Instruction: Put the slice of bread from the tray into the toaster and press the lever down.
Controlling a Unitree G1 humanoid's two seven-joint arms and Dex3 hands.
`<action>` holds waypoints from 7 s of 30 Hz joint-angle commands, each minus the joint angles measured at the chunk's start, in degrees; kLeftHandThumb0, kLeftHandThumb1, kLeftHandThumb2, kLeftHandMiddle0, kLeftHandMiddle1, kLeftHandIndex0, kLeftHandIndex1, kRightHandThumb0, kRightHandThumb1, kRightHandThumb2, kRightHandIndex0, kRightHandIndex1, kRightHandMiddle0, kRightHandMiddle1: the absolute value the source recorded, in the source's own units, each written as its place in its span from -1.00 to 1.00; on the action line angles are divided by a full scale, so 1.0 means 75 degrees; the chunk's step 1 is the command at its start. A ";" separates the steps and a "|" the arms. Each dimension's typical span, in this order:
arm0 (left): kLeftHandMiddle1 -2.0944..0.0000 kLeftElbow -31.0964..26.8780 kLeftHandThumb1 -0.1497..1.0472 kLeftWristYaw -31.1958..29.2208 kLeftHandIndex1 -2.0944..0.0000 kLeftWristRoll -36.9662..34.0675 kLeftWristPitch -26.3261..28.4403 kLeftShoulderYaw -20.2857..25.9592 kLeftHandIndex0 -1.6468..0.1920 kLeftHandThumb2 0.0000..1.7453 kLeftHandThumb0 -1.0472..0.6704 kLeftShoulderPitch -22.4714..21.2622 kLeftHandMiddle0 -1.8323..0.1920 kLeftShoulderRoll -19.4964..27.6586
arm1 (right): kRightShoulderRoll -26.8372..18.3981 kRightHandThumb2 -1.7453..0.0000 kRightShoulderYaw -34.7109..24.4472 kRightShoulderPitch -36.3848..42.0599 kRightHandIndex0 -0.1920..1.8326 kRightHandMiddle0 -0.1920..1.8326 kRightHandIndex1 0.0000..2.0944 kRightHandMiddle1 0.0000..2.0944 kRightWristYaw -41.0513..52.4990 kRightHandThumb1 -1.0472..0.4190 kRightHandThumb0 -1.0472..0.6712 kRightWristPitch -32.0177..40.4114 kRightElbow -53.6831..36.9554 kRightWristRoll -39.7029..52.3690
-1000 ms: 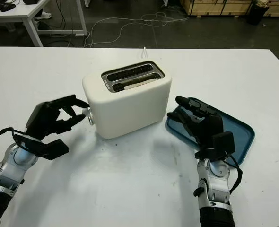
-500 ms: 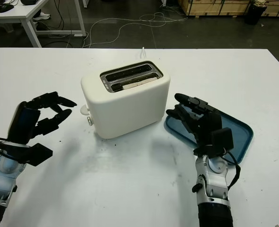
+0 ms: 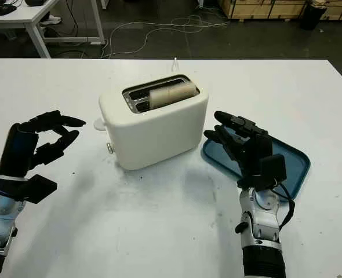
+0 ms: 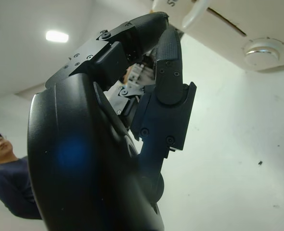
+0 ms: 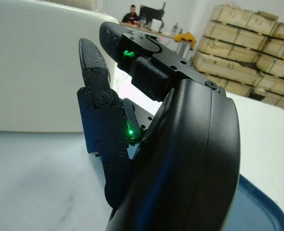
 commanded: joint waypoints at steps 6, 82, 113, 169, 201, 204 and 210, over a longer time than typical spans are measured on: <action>-0.30 -0.0073 0.79 -0.0440 0.64 0.0720 -0.0284 0.0024 -0.26 -0.95 -0.22 -0.0797 0.06 0.1063 | -0.0056 1.00 -0.0050 -0.0029 0.46 0.30 -0.99 -1.00 0.0032 -0.80 -0.25 -0.0173 0.0029 -0.0003; -0.31 0.1914 0.72 -0.1207 0.99 0.2744 -0.1540 -0.1851 -0.61 -1.00 -0.24 -0.3894 -0.07 0.2548 | 0.0017 1.00 -0.0102 0.0224 0.49 0.31 -1.00 -1.00 0.0191 -0.79 -0.25 -0.0013 -0.0078 0.0179; -0.46 0.3307 0.58 -0.0681 1.00 0.3106 -0.1721 -0.2875 -0.63 -1.00 -0.23 -0.3960 -0.05 0.1893 | -0.0016 1.00 -0.0161 0.0300 0.49 0.31 -0.99 -1.00 0.0118 -0.78 -0.27 -0.0004 -0.0114 0.0144; -0.35 0.5226 0.79 0.0442 0.99 0.1791 -0.0689 -0.4565 -0.40 -0.94 -0.11 -0.2731 0.14 -0.1113 | -0.0046 1.00 -0.0172 0.0234 0.50 0.32 -1.00 -1.00 0.0068 -0.78 -0.25 0.0129 -0.0071 0.0030; -0.60 0.6311 0.76 -0.0022 0.99 0.1746 -0.0699 -0.5267 -0.47 -0.99 -0.10 -0.2983 0.23 -0.1897 | -0.0029 1.00 -0.0188 0.0280 0.49 0.31 -1.00 -1.00 0.0135 -0.78 -0.25 0.0069 0.0042 0.0086; -0.66 0.7018 0.72 0.0293 0.98 0.1915 -0.0629 -0.5346 -0.49 -1.00 -0.09 -0.2907 0.25 -0.2261 | -0.0052 1.00 -0.0176 0.0318 0.49 0.31 -1.00 -1.00 0.0078 -0.78 -0.26 0.0096 -0.0038 0.0009; -0.67 0.7419 0.68 0.0575 0.98 0.2080 -0.0966 -0.5466 -0.51 -1.00 -0.09 -0.2915 0.22 -0.2224 | -0.0139 1.00 -0.0243 0.0351 0.50 0.31 -0.99 -1.00 0.0107 -0.77 -0.25 0.0098 -0.0036 0.0021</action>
